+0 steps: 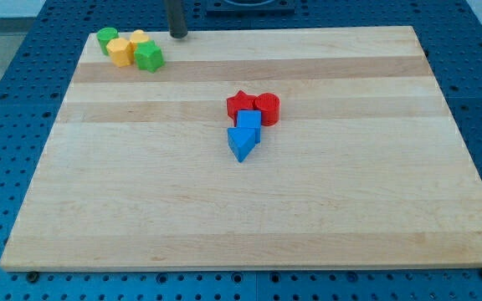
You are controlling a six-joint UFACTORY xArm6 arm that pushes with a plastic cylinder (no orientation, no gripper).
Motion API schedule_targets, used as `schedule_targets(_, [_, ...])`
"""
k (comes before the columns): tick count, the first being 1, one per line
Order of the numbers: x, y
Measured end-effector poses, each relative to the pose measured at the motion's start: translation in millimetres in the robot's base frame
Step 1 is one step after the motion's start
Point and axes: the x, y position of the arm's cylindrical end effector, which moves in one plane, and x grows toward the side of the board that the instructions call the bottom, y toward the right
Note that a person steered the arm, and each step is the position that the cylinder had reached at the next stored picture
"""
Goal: Move the yellow hexagon with a green circle bottom left of the green star
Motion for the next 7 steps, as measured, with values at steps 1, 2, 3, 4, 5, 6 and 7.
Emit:
schedule_targets(1, [4, 19])
schedule_targets(2, [18, 44])
schedule_targets(3, [64, 50])
schedule_targets(4, [123, 42])
schedule_targets(5, [156, -17])
schedule_targets(6, [161, -88])
schedule_targets(7, [141, -137])
